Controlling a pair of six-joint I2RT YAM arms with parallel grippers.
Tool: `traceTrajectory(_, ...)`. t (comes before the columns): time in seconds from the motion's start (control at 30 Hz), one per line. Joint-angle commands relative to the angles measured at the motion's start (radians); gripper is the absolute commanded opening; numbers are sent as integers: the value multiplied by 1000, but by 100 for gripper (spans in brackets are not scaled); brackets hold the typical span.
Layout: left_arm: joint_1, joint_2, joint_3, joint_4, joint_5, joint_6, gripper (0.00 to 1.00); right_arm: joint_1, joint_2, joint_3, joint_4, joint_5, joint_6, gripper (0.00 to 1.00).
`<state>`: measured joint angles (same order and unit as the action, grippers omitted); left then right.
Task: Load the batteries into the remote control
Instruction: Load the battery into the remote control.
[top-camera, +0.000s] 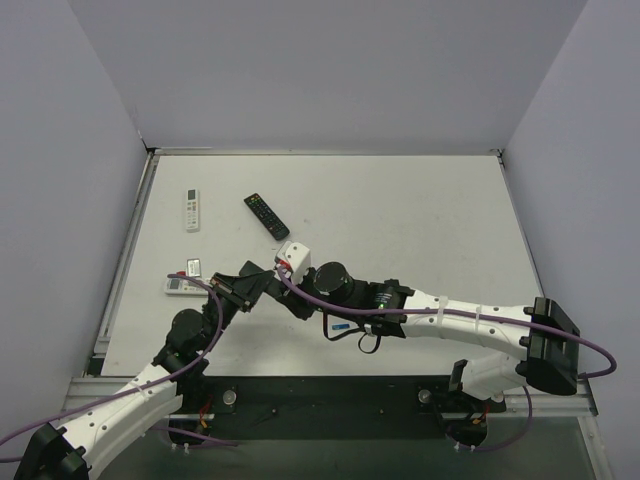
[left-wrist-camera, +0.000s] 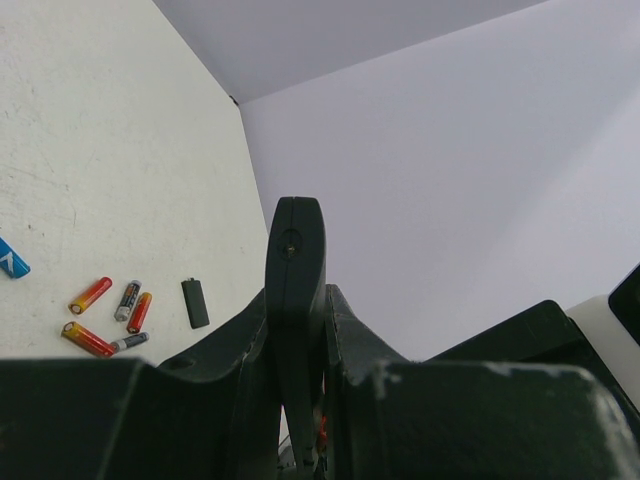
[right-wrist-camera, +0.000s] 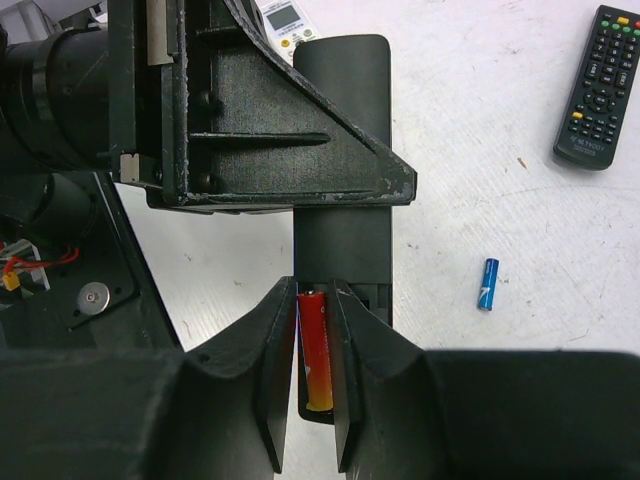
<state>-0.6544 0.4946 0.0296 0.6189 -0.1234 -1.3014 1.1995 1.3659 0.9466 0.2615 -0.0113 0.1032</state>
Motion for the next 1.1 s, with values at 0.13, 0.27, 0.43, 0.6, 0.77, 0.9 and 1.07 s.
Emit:
traceTrajectory(0.13, -5, -24, -62, 128, 34, -48, 0, 6, 6, 0, 30, 8, 23, 10)
traceTrajectory(0.27, -5, -30, -65, 128, 36, -55, 0, 0, -16, -23, 67, 45, 35, 4)
traceTrajectory(0.43, -5, -34, -65, 122, 38, -65, 0, -2, -40, -32, 102, 50, 23, 0)
traceTrajectory(0.6, -5, -34, -56, 102, 48, -71, 0, -3, -60, -31, 117, 66, -2, 0)
traceTrajectory(0.77, -5, -31, -42, 53, 62, -98, 0, -3, -82, -31, 125, 79, -30, 0)
traceTrajectory(0.9, -5, -27, -48, 51, 64, -143, 0, -5, -91, -35, 139, 77, -39, 0)
traceTrajectory(1.07, -5, -39, -50, 41, 54, -165, 0, -3, -96, -38, 137, 56, -30, 0)
